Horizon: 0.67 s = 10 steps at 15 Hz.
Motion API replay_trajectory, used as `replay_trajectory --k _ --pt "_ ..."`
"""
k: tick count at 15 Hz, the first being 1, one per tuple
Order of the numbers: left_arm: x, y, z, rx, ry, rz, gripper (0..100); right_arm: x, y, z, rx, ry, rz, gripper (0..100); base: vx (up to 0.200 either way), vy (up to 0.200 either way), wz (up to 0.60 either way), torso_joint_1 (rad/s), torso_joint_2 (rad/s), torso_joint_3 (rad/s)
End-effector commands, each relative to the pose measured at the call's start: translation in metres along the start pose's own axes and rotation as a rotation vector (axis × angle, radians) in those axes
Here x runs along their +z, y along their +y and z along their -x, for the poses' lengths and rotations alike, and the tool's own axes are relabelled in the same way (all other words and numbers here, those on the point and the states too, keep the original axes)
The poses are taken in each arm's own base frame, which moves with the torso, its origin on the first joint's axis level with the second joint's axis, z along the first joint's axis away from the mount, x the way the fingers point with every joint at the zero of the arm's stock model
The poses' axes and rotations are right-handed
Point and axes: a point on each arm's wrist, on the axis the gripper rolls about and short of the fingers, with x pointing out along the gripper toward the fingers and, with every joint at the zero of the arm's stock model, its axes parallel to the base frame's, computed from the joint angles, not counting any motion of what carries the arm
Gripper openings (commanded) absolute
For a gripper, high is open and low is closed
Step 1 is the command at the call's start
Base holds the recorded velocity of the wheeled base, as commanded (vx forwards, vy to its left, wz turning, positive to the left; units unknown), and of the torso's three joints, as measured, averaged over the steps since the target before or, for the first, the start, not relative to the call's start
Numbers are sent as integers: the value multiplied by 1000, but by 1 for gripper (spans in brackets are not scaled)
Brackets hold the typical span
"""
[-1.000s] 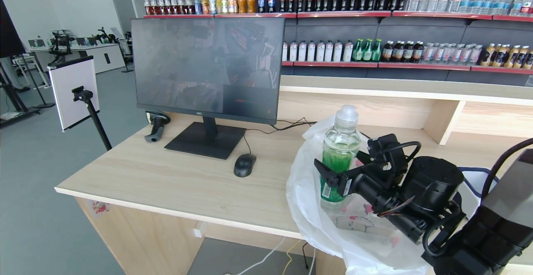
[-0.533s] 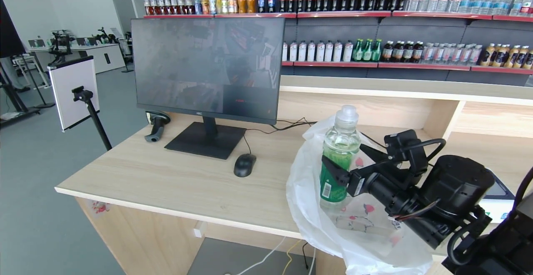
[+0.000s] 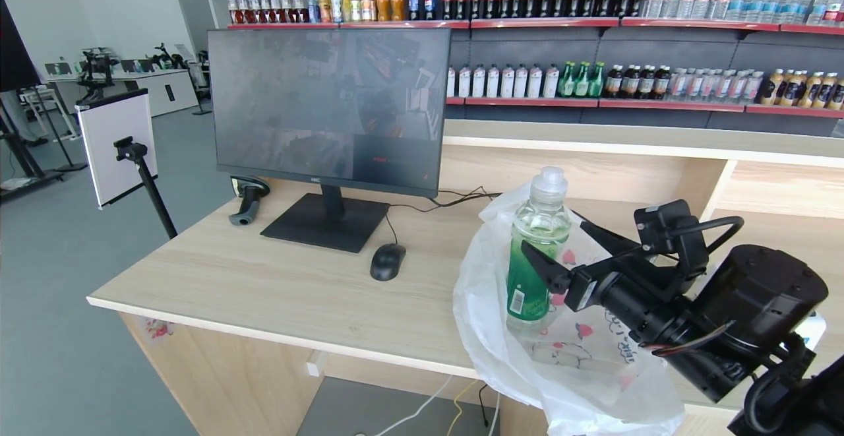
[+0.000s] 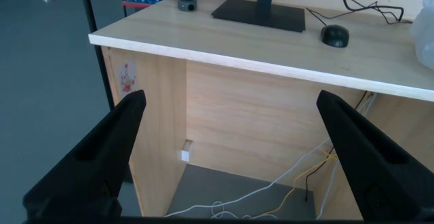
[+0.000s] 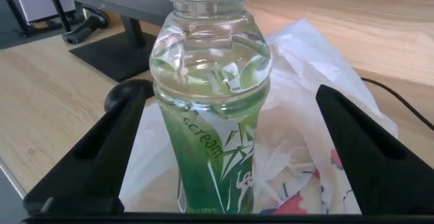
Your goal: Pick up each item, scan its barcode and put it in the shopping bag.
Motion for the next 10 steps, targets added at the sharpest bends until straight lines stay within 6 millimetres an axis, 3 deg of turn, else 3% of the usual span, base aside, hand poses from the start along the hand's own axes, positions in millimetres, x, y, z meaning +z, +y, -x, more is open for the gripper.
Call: replay_trajectory --k 1,2,10 --pt "0 0 0 0 -1 0 100 6 0 2 0 -23 -1 100 0 0 0 0 0 0" --pt "0 0 0 -1 -1 -1 100 9 0 2 0 -33 -2 100 0 0 0 0 0 0" --pt "0 0 0 0 -1 -1 100 16 -5 10 -15 -53 -7 100 -200 0 0 4 4 0"
